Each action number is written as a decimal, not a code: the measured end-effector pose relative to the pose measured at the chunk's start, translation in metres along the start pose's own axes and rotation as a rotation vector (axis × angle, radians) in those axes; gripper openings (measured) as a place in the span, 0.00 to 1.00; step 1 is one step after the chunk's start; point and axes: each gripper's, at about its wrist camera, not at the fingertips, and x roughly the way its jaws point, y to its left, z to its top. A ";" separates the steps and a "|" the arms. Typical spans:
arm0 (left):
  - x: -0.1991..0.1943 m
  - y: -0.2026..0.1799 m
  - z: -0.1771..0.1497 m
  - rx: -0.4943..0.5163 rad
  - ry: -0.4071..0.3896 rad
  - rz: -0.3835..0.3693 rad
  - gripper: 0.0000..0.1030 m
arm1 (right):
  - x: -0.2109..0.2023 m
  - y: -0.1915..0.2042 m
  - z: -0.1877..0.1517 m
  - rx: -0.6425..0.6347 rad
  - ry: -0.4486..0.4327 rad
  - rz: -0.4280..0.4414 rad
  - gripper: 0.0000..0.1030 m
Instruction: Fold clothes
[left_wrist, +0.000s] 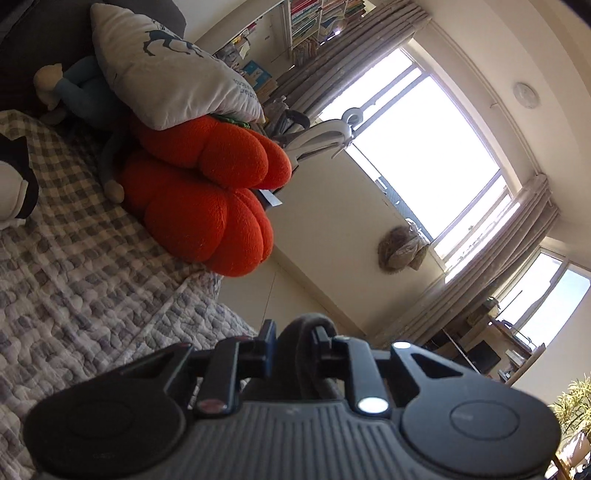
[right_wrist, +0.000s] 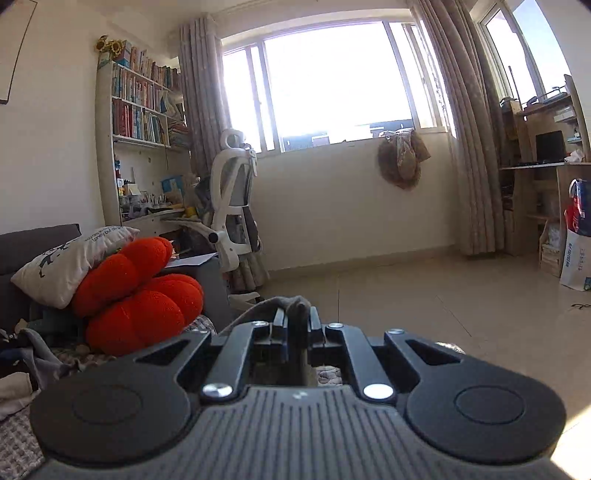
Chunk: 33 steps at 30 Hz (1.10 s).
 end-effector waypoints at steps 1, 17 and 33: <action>0.002 0.000 -0.001 0.000 0.009 0.002 0.17 | -0.001 0.000 0.001 0.006 0.002 0.006 0.09; 0.046 -0.019 -0.049 0.193 0.363 -0.023 0.44 | 0.036 -0.030 -0.015 0.112 0.226 -0.127 0.21; 0.043 -0.019 -0.048 0.259 0.302 0.074 0.66 | 0.075 0.034 -0.077 0.218 0.639 0.222 0.37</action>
